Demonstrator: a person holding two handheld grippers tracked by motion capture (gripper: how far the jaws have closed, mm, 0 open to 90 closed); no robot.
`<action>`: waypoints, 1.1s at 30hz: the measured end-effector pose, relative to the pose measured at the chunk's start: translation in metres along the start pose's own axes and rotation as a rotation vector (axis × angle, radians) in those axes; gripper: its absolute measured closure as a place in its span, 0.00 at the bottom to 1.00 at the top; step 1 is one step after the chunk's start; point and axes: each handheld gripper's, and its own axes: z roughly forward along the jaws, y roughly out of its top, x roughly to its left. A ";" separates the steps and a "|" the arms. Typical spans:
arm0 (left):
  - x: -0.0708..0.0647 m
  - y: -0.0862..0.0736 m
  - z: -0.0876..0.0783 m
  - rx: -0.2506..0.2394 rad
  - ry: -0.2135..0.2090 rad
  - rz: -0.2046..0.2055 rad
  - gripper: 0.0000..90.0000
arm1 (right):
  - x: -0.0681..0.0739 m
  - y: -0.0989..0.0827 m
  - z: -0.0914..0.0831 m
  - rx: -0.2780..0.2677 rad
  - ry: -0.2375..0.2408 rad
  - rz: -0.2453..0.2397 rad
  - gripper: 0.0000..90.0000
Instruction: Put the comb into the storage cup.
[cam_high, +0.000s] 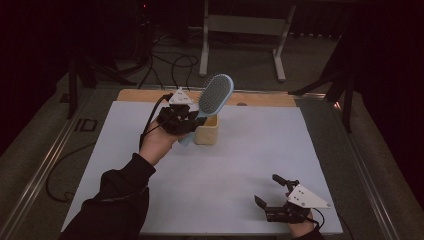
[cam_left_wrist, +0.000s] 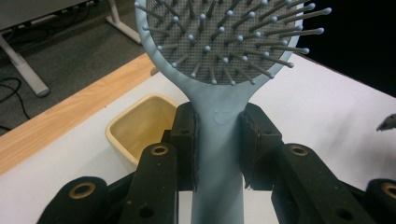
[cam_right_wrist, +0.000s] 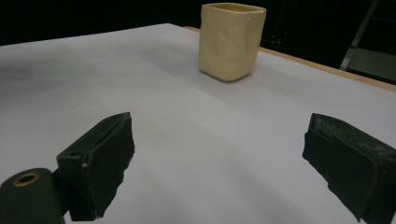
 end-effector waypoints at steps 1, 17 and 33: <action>0.000 0.001 0.001 -0.002 0.002 0.004 0.78 | 0.000 0.000 0.000 0.001 0.000 0.002 0.09; 0.009 0.011 0.019 -0.059 0.007 -0.017 0.78 | 0.000 0.000 0.001 0.003 0.005 0.003 0.10; 0.018 0.015 0.034 -0.123 0.030 -0.062 0.78 | 0.000 0.000 0.001 0.001 0.013 0.002 0.10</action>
